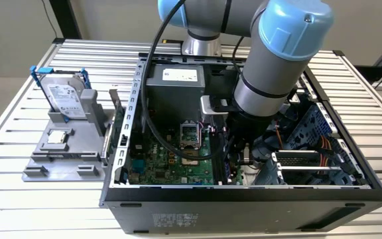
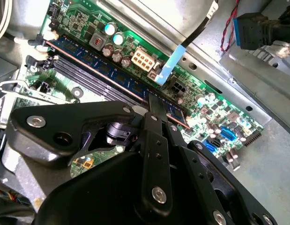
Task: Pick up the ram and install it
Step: 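Press down the ram until it locks into place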
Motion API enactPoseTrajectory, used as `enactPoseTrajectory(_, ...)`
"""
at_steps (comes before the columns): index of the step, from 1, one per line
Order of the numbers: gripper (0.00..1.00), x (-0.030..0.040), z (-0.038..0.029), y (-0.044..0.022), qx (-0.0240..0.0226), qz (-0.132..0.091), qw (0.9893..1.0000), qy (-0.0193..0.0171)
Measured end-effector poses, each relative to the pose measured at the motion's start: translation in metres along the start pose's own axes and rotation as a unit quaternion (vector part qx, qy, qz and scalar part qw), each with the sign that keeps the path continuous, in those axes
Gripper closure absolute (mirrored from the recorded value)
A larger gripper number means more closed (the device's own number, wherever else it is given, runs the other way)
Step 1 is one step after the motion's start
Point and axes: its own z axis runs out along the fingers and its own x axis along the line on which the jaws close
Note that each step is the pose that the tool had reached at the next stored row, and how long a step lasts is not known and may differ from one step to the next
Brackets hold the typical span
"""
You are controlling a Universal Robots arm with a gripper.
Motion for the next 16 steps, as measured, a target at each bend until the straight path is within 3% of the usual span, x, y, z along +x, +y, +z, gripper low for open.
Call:
enactPoseTrajectory(6,1.00,0.0000,-0.0100,0.0005,0.0000,0.000,1.0000,0.0002)
enactPoseTrajectory(16,1.00,0.0000,-0.0164,0.0009,-0.0006,0.000,1.0000,0.0002)
